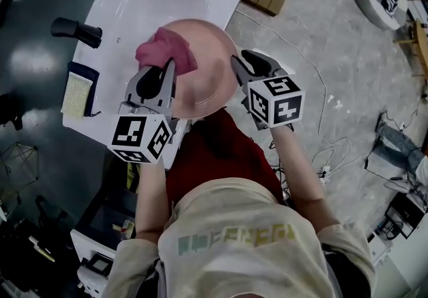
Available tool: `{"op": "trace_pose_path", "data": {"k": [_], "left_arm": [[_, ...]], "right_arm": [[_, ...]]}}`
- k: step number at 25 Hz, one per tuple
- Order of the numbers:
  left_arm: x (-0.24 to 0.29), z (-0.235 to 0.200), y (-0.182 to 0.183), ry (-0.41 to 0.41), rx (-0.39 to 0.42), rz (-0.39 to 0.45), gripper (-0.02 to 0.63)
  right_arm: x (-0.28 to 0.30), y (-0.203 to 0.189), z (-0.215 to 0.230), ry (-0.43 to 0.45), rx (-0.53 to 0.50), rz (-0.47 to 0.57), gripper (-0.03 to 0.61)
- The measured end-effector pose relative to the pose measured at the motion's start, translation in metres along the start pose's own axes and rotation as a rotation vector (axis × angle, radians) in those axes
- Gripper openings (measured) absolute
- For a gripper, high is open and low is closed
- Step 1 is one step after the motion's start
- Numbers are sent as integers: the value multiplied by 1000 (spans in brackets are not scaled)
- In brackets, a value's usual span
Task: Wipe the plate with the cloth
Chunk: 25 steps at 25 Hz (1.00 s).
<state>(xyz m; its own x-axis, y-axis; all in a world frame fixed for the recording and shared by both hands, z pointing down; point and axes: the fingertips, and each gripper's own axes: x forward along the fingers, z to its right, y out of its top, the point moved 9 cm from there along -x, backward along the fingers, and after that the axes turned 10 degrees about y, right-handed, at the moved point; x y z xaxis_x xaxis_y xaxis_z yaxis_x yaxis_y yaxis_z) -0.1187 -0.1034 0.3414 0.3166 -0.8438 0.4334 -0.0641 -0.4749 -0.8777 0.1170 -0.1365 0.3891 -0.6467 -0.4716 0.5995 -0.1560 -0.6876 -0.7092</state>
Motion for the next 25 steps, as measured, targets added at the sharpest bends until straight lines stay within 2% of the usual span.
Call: {"op": "trace_pose_path", "data": {"k": [9,25], "left_arm": [[11,-4,-5,10,-9,-27,60],[14,-15,-1,10,8,-51,60]], "right_arm": [[12,0,4,12,-7,-33,101],[21,9,1,-119,-109,-72,63]]}}
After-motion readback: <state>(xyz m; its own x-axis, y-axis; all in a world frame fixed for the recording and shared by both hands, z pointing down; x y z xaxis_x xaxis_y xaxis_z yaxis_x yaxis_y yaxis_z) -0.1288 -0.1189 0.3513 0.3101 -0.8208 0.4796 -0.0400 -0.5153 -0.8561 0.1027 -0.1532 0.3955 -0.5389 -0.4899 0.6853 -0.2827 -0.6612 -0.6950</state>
